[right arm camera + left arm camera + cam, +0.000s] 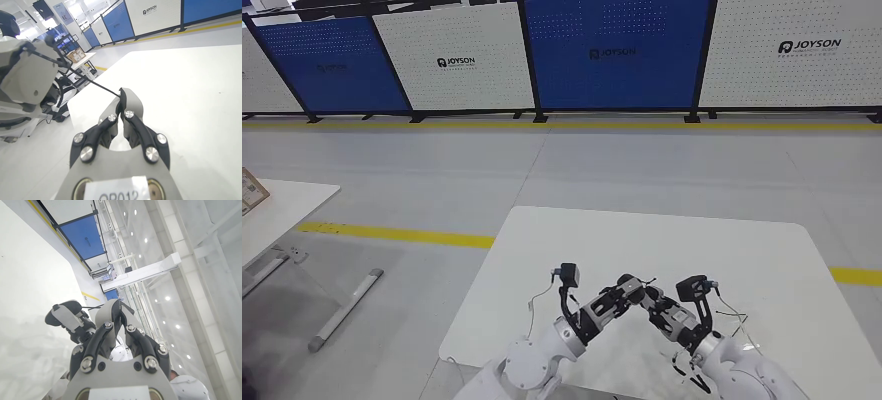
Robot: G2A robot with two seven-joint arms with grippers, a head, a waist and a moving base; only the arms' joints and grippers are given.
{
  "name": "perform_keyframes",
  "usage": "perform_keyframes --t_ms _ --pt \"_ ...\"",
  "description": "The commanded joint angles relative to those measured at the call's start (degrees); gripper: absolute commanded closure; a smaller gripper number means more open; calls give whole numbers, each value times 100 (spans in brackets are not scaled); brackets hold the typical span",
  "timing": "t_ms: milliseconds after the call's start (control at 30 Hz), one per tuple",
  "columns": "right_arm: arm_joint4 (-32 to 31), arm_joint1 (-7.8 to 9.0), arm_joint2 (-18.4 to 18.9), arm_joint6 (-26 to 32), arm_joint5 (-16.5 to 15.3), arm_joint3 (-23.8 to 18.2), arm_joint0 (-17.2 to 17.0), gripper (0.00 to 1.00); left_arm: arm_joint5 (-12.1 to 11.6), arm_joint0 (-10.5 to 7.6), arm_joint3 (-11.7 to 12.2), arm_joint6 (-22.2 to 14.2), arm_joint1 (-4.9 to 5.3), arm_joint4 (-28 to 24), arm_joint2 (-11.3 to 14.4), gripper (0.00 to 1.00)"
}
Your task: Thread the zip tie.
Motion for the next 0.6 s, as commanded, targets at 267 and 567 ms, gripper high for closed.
perform_keyframes --t_ms 267,567 --pt "-80 -19 -50 27 35 35 35 100 -118 161 -186 -28 25 85 -55 100" --pt "171 27 309 -381 -153 -224 -259 0 172 -7 114 207 2 -91 -151 100"
